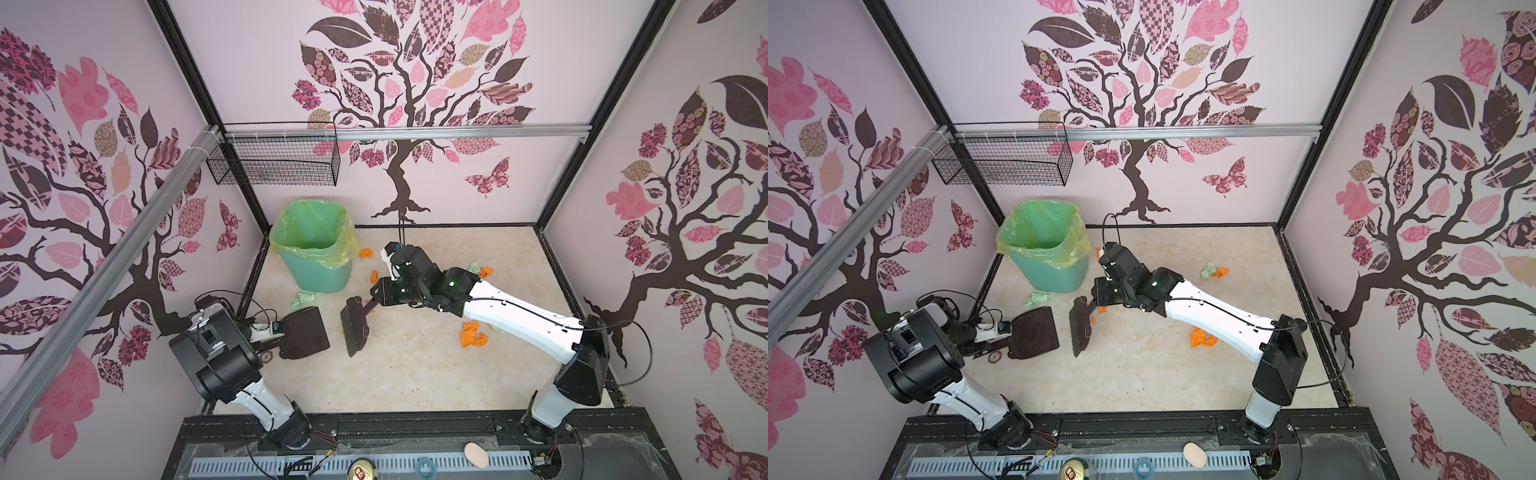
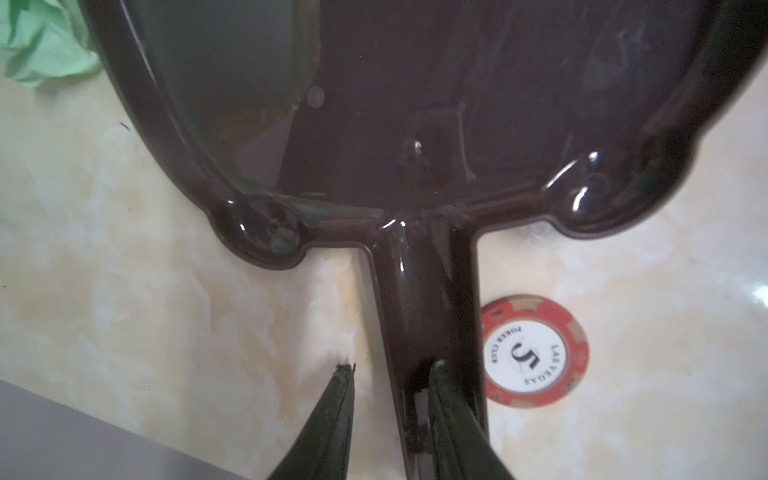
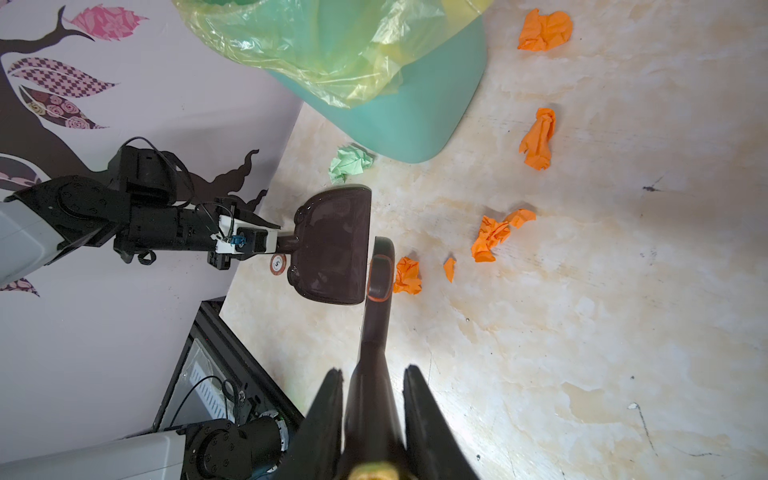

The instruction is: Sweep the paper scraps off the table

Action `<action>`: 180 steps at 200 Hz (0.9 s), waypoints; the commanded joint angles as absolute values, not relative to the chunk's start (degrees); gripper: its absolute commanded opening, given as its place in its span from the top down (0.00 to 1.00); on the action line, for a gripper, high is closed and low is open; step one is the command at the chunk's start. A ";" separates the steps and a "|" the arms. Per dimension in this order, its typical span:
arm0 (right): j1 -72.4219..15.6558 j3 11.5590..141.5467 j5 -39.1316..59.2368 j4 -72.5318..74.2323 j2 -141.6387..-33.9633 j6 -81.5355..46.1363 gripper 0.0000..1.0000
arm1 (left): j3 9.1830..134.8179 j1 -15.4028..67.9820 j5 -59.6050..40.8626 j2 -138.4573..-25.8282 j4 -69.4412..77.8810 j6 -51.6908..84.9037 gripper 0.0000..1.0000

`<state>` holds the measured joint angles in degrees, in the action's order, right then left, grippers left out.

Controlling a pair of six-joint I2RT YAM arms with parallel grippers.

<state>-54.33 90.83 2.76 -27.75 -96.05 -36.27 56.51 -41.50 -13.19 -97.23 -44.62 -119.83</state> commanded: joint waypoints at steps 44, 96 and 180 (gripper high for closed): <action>-54.58 91.50 2.20 -26.46 -94.75 -36.55 1.00 | 55.15 -39.66 -7.63 -101.00 -43.77 -130.73 0.78; -54.59 90.85 2.47 -26.34 -94.31 -36.07 1.00 | 54.55 -38.24 -7.66 -99.77 -44.73 -130.33 1.00; -54.60 88.21 2.20 -24.48 -92.51 -35.99 1.00 | 63.42 -37.80 -13.45 -91.22 -60.99 -128.76 1.00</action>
<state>-54.33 88.40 2.61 -26.55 -95.85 -36.01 58.74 -38.09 -9.82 -94.72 -52.10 -119.17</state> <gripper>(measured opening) 0.254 0.049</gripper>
